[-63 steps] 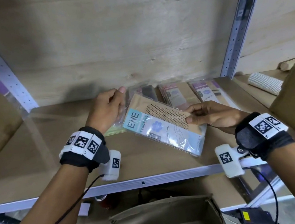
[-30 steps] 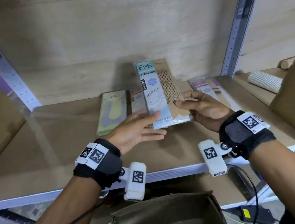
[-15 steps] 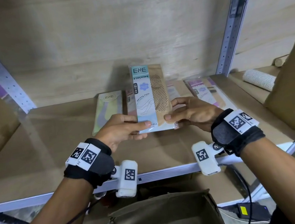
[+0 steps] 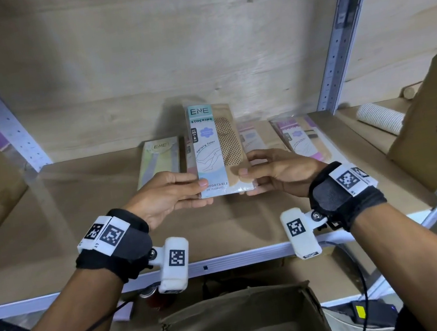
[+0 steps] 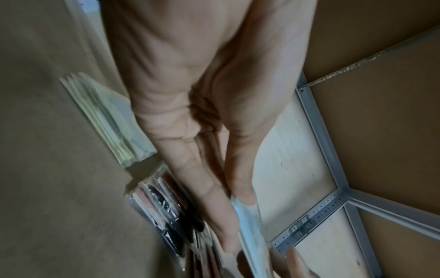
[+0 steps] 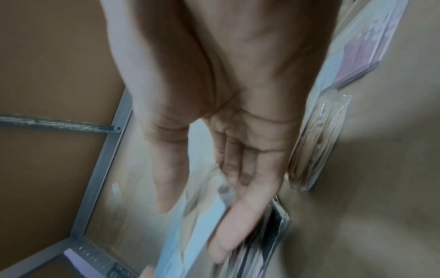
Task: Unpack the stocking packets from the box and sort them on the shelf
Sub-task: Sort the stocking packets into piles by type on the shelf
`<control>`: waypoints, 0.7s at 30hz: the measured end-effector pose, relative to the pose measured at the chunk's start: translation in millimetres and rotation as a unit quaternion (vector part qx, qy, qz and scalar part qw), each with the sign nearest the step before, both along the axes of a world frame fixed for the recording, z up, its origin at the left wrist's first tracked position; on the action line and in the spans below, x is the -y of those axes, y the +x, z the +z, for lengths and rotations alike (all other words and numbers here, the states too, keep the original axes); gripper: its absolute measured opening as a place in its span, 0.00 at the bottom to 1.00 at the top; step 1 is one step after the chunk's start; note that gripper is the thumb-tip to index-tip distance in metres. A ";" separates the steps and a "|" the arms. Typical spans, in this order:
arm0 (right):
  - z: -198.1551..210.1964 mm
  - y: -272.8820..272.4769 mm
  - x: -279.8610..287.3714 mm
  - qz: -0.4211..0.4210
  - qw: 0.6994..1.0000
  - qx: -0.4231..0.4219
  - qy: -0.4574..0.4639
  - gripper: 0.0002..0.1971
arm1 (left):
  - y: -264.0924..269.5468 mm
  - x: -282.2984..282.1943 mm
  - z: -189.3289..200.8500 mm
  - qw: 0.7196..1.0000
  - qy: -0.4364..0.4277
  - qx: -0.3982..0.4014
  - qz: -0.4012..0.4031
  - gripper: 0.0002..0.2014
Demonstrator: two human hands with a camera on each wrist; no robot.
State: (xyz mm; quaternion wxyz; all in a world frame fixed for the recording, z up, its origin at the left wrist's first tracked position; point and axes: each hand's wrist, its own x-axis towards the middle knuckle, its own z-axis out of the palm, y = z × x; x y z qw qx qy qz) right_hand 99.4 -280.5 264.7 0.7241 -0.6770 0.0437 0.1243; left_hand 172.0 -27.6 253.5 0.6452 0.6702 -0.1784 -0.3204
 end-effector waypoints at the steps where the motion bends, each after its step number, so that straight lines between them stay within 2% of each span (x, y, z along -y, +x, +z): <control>1: -0.4 -0.1 -3.8 0.003 1.000 -0.004 0.008 0.28 | -0.3 0.2 0.3 1.000 0.000 0.002 0.002 0.18; 7: 0.0 -2.7 -5.0 0.016 0.999 0.038 -0.010 0.22 | -0.5 -1.0 5.5 0.998 0.043 0.035 0.030 0.21; 12: -0.1 -4.7 0.6 -0.001 0.997 0.065 -0.044 0.25 | -3.1 5.0 7.4 0.994 0.054 0.060 0.069 0.22; 15: -1.1 -5.4 4.0 -0.024 0.995 0.088 -0.048 0.27 | -7.5 10.0 7.9 0.994 0.028 0.055 0.088 0.24; 18: -0.3 -7.3 2.3 -0.037 0.993 0.108 -0.037 0.26 | -15.9 20.1 7.0 0.998 -0.015 0.024 0.053 0.22; 21: -0.7 -9.3 -2.8 -0.015 0.993 0.106 -0.040 0.26 | -21.7 28.4 5.7 0.998 -0.010 0.065 0.018 0.20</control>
